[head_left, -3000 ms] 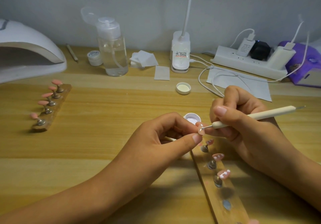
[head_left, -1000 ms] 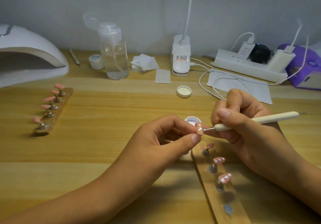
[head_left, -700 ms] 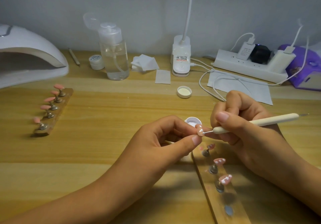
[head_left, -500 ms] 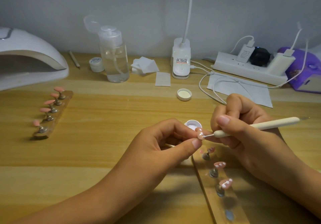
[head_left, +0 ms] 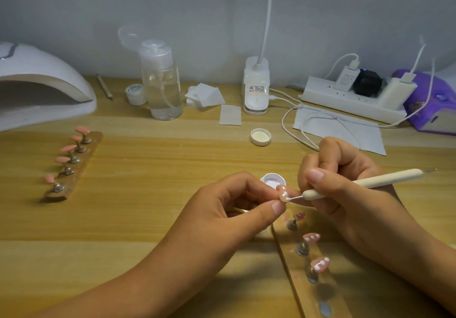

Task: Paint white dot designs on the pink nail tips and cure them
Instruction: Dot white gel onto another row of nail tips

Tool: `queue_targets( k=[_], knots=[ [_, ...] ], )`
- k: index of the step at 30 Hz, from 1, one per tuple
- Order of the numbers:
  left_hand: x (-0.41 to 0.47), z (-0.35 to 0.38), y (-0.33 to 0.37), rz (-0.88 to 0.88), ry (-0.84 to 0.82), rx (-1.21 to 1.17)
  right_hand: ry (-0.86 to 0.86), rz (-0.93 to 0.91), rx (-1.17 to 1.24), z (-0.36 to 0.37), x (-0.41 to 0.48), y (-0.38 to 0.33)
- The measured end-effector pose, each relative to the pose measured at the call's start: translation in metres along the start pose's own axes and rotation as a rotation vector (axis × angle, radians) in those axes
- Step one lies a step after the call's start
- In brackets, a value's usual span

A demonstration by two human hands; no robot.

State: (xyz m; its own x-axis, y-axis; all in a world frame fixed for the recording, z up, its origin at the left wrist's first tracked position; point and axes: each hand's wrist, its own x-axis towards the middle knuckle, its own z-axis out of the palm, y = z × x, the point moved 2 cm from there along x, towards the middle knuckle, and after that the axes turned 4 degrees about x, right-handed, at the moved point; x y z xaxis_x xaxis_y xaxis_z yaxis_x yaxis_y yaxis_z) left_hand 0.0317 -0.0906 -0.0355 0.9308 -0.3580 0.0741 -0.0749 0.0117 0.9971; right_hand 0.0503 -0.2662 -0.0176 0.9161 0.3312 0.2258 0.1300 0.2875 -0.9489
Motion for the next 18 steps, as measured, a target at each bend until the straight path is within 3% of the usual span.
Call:
queue_targets(
  k=[18],
  knots=[
    [0.0009, 0.0007, -0.0001, 0.004, -0.002, -0.003, -0.027, -0.001, 0.009, 0.0006, 0.0004, 0.0003]
  ],
)
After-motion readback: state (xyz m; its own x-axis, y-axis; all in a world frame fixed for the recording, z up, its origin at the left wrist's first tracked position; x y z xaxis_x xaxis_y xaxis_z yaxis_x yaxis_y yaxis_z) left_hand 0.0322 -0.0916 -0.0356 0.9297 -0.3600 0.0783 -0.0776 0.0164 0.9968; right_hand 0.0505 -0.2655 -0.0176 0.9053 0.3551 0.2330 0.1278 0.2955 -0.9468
